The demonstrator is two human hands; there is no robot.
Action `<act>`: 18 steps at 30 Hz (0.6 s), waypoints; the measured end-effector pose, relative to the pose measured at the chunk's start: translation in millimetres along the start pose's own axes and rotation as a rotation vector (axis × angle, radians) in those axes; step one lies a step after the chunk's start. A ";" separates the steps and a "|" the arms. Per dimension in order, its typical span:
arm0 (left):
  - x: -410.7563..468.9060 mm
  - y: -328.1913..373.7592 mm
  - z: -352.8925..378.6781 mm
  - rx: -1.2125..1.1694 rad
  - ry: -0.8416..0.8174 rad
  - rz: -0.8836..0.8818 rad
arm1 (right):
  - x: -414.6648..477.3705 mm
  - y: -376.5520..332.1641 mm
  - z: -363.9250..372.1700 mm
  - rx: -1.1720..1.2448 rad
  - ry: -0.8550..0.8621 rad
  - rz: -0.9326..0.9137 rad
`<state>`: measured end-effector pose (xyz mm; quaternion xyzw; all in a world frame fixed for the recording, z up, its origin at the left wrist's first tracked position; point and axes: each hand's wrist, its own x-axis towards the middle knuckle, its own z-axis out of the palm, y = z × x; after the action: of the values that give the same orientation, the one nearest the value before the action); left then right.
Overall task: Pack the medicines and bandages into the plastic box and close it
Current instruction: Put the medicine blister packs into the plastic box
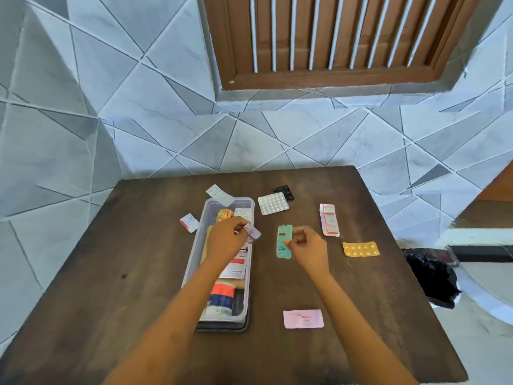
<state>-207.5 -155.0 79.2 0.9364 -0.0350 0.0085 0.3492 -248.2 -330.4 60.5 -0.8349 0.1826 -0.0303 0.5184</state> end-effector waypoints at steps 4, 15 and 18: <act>25.6 -39.8 -44.5 0.023 0.095 -0.065 | 15.7 -37.8 49.9 0.003 -0.153 -0.090; 88.9 -81.5 -39.2 0.231 0.009 0.112 | 57.2 -73.4 131.6 -0.194 -0.147 -0.185; 99.0 -96.6 -22.8 0.366 -0.135 0.200 | 67.7 -72.6 144.0 -0.219 -0.127 -0.153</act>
<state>-101.7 -73.2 37.3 0.9744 -0.1487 -0.0132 0.1679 -130.7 -201.5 48.5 -0.8982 0.0873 0.0030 0.4308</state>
